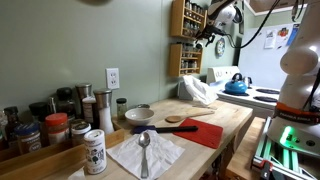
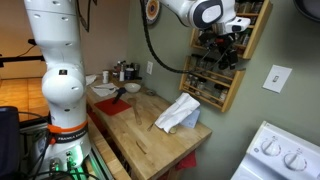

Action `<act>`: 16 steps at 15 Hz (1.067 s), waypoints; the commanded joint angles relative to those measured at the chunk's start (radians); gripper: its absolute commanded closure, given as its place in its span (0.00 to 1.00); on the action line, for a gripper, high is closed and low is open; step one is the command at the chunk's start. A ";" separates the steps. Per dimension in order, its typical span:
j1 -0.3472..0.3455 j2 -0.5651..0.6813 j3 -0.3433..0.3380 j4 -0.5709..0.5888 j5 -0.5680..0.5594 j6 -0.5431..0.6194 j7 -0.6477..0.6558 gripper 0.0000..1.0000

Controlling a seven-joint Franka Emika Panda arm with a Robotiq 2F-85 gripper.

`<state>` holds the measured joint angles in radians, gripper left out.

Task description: Pick up one glass jar from the right side of the counter and put it on the bottom shelf

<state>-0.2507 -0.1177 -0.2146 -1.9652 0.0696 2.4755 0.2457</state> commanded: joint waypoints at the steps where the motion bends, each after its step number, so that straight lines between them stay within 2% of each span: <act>1: 0.013 -0.003 0.002 -0.004 0.058 0.002 0.048 0.00; 5: 0.023 0.007 0.014 -0.001 0.085 0.012 0.088 0.00; 16: -0.005 -0.015 0.004 -0.012 0.034 -0.027 0.209 0.00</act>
<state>-0.2483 -0.1083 -0.2075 -1.9671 0.1223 2.4781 0.4107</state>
